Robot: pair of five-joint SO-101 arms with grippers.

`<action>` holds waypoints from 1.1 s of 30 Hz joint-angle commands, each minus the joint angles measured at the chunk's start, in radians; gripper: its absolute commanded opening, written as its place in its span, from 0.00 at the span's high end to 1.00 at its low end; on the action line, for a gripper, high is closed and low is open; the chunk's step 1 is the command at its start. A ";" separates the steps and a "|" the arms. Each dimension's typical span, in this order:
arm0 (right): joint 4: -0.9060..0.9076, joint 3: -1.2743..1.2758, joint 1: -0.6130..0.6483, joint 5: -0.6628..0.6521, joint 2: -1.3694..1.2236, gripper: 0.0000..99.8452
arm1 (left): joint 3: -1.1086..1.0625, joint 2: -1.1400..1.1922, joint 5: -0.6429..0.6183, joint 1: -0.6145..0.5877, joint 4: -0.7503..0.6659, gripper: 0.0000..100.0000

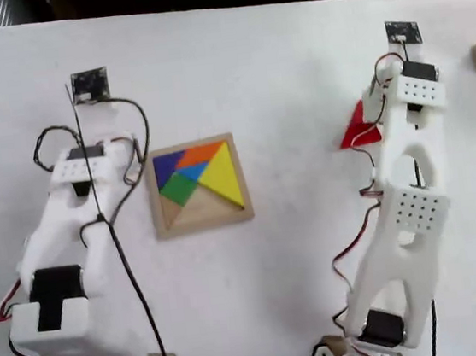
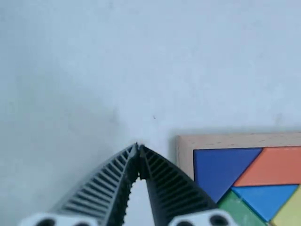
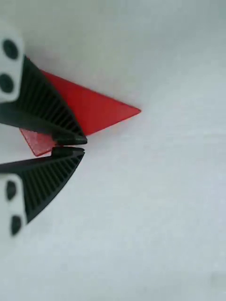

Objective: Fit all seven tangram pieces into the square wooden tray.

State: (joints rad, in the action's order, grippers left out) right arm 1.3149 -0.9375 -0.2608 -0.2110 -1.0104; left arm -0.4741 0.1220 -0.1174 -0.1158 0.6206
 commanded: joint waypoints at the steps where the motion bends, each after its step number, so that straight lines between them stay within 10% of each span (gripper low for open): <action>1: 0.119 -0.281 -0.002 0.008 -0.099 0.98 | 0.054 -0.007 -0.002 -0.002 0.002 0.98; 18: 0.418 -0.698 -0.010 -0.041 -0.338 0.98 | 0.048 -0.007 -0.002 -0.002 -0.026 0.98; 33: 0.381 0.032 0.061 0.017 0.171 0.98 | 0.046 -0.005 -0.002 0.001 -0.049 0.98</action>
State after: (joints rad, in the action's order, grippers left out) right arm 1.7185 -0.9712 -0.2240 -0.2079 -0.9751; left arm -0.4741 0.1220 -0.1174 -0.1158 0.5915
